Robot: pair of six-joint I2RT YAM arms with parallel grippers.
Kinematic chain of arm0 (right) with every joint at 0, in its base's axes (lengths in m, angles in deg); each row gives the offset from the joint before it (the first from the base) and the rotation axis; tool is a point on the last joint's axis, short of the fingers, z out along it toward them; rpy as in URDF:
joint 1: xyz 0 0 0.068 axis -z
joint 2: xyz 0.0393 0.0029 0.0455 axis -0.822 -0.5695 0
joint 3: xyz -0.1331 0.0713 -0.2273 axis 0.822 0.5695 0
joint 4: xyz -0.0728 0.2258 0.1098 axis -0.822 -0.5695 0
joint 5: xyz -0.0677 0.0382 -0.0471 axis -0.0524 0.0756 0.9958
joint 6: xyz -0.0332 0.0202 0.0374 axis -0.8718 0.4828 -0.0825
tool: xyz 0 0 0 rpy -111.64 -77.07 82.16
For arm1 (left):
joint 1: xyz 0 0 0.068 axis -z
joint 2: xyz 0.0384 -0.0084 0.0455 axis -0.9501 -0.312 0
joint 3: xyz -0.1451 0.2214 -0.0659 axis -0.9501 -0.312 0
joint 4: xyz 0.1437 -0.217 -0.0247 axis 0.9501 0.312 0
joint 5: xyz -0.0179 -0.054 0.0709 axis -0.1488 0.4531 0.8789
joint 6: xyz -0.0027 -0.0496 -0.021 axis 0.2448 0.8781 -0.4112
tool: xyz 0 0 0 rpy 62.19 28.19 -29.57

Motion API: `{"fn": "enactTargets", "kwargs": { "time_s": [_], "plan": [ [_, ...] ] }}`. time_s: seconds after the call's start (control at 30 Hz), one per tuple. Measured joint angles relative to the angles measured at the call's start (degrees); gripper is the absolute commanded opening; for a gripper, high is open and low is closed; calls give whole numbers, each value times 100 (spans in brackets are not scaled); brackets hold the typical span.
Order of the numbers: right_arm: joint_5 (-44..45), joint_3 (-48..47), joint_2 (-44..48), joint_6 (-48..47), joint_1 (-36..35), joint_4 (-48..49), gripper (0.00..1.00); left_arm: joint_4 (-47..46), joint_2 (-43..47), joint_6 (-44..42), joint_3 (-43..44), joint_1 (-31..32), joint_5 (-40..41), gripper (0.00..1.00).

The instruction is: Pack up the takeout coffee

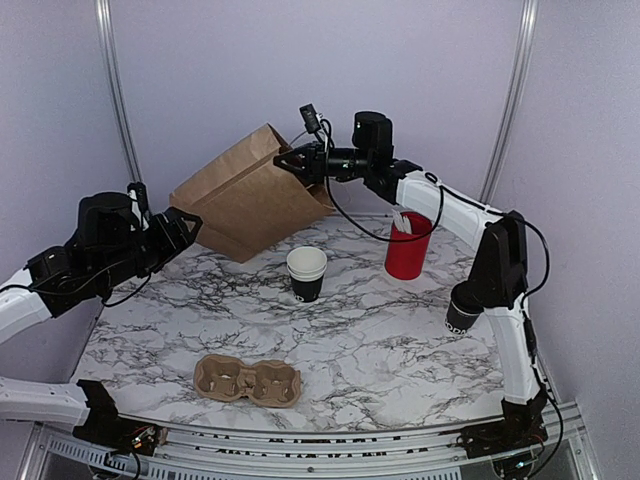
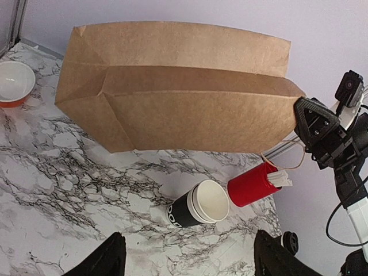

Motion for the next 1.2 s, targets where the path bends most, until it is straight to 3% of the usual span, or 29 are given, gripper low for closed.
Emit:
{"fn": "enactTargets", "kwargs": {
  "time_s": [0.33,0.63,0.93,1.2],
  "plan": [
    [-175,-11,-15,-673,-671,-835,0,505,-15,-428,940,0,463,77],
    [-63,-404,-164,-1246,-1215,-1628,0,667,-313,-494,1156,20,162,76],
    [702,-815,-249,-2243,-2107,-2802,0,798,-345,-439,1222,114,-35,76],
    [2118,-933,-249,-3112,-2579,-3613,0,1606,-282,-273,1453,133,142,69]
  ]
}}
